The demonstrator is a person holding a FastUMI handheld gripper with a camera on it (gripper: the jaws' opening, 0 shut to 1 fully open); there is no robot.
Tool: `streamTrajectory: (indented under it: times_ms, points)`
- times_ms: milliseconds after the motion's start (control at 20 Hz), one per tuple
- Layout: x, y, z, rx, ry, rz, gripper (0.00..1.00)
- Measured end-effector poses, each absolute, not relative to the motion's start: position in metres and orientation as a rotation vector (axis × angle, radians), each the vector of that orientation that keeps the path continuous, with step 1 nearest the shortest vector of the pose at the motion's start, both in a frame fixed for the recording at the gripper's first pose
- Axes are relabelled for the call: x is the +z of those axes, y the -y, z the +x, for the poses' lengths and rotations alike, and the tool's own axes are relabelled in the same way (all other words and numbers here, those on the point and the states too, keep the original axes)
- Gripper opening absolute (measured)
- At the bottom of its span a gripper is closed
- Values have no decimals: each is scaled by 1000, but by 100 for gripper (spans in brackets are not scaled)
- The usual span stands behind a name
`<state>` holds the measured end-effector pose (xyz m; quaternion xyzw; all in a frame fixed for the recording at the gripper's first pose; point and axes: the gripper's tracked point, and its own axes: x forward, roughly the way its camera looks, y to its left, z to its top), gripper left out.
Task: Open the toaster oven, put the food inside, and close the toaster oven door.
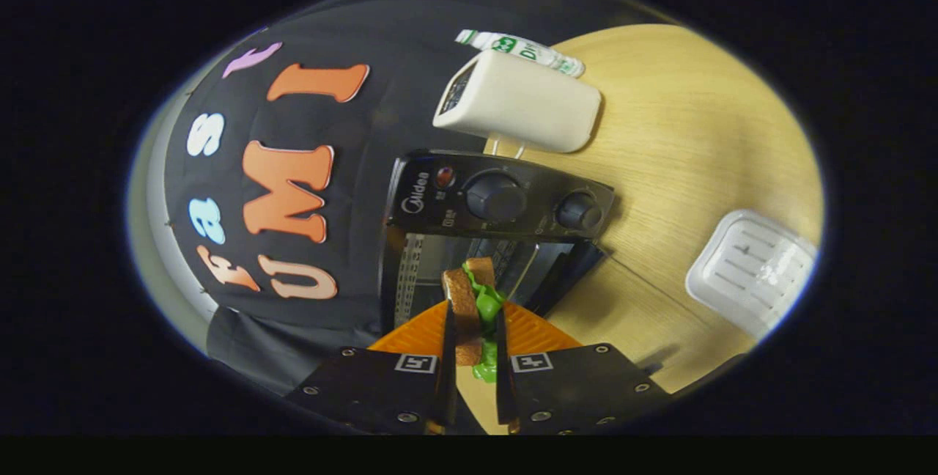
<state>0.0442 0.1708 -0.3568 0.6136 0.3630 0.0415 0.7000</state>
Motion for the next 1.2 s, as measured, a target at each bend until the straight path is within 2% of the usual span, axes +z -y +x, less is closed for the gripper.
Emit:
streamTrajectory:
  times_ms: [250,350,600,700,800,950,1150,1200]
  points:
    - [-375,-181,64,-63,-687,1458,23]
    - [-376,-191,70,-85,-671,1465,22]
    - [-380,-217,79,-104,-708,1441,31]
    - [-381,-220,75,-115,-737,1417,38]
    - [-375,-222,77,-107,-736,1434,49]
    - [-377,-219,70,-110,-757,1354,85]
    - [-376,-218,53,-92,-798,1308,96]
    - [-375,-218,47,-80,-808,1279,96]
